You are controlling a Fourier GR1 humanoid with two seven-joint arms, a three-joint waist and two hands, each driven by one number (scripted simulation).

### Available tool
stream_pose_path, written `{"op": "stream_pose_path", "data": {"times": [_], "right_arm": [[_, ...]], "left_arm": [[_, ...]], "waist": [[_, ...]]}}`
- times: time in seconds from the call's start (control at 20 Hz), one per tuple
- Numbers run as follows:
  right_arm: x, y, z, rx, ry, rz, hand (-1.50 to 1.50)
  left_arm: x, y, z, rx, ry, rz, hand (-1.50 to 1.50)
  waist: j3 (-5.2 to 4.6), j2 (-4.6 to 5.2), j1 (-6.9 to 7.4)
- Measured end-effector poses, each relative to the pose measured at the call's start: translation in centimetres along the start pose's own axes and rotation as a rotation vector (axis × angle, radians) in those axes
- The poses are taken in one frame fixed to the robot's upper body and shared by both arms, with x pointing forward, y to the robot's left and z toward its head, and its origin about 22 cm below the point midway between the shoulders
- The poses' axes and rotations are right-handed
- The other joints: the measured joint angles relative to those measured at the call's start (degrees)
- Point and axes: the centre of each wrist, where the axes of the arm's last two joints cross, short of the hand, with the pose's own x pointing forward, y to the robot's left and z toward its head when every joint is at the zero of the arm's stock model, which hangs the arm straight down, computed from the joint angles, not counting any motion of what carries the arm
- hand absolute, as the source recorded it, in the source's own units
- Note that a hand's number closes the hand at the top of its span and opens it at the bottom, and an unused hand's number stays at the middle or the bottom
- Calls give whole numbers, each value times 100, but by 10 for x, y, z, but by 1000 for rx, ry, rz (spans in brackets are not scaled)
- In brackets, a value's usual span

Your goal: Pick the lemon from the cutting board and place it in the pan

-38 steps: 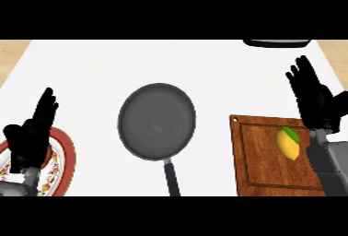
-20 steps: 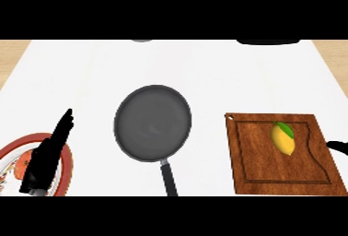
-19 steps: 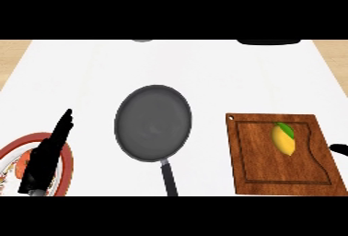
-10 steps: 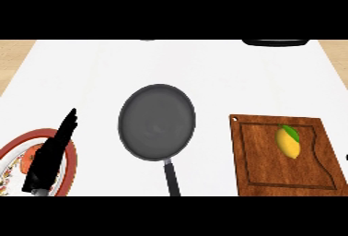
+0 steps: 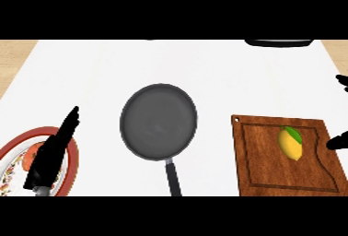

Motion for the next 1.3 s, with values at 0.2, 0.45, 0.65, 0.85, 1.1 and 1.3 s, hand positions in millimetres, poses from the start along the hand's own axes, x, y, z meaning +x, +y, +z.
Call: {"op": "stream_pose_path", "data": {"times": [0.2, 0.45, 0.65, 0.85, 1.1, 1.3], "right_arm": [[20, 0, -8, 68, 39, 47, -150], [37, 14, -20, 145, 107, 151, -150], [45, 26, -26, 194, 135, 201, -150], [52, 35, -35, 224, 150, 229, -150], [49, 53, -47, 261, 175, 250, -150], [46, 65, -53, 271, 215, 289, -150]], "left_arm": [[-8, -1, 3, -1, 0, 0, 0], [-6, -4, 1, 4, 3, 1, 0], [-6, -5, 3, 10, -2, -1, 0], [-2, -1, 3, 3, 0, 0, 0], [-3, 0, -1, 6, -1, 1, 0], [1, -3, -2, 4, 4, 5, 0]], "waist": [[3, 1, -1], [3, 1, -2], [1, -4, -15], [2, -5, -18], [3, -3, -37], [3, -5, -39]]}}
